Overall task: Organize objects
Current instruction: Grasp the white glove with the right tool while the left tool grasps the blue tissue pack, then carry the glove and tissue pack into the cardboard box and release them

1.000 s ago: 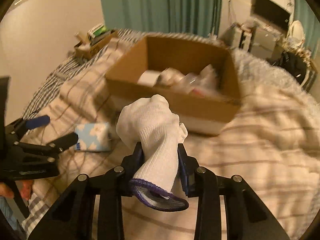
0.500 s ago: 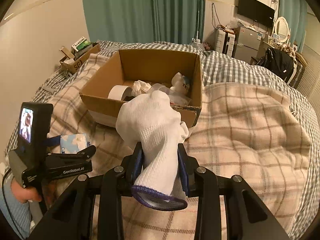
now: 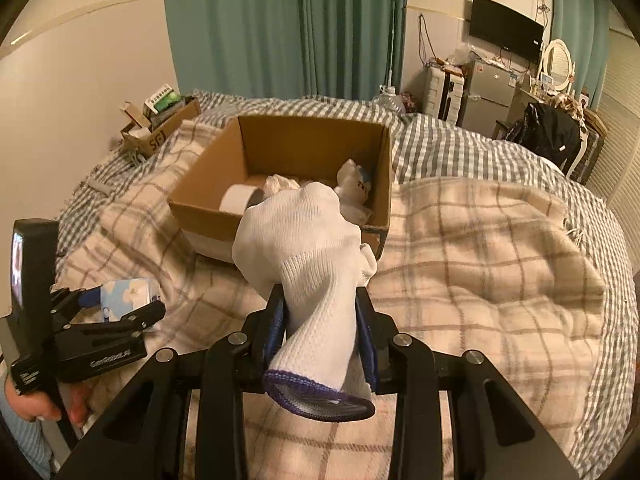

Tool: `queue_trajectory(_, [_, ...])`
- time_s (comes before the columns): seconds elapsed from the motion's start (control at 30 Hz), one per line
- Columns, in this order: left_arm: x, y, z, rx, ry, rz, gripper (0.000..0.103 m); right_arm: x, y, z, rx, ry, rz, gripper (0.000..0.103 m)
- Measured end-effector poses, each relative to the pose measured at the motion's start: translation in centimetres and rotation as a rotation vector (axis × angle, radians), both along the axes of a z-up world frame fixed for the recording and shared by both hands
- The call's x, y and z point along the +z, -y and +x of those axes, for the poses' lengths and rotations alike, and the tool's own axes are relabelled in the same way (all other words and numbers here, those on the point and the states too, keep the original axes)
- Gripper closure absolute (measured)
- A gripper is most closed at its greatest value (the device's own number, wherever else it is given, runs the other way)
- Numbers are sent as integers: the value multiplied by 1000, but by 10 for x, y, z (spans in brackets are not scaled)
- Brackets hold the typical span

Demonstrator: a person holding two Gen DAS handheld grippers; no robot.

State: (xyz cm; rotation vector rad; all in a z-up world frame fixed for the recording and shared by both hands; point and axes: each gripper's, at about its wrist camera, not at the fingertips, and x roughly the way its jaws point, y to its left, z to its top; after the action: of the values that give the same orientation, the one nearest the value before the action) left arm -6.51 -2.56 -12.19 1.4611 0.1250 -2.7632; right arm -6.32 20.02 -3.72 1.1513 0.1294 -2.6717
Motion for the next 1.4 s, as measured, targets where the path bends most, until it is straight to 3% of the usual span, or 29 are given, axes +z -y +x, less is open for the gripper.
queue_trajectory(0.3, [71, -2, 9, -66, -128, 12, 23, 64, -4, 22, 31, -108, -10, 71])
queue_trajectory(0.47, [116, -16, -4, -140, -204, 22, 23, 109, -7, 20, 51, -193, 31, 71])
queue_trajectory(0.63, [154, -26, -37, -154, -252, 73, 23, 145, -6, -7, 94, -229, 20, 71])
queue_trajectory(0.8, [171, -45, -67, -176, -304, 7, 23, 156, -4, -46, 124, -230, 6, 71])
queue_trajectory(1.0, [152, -62, -112, -183, -278, -65, 23, 137, 0, -96, 137, -191, -18, 71])
queue_trajectory(1.4, [56, -72, -169, -205, -143, -88, 23, 31, 8, -175, 156, -34, -40, 71])
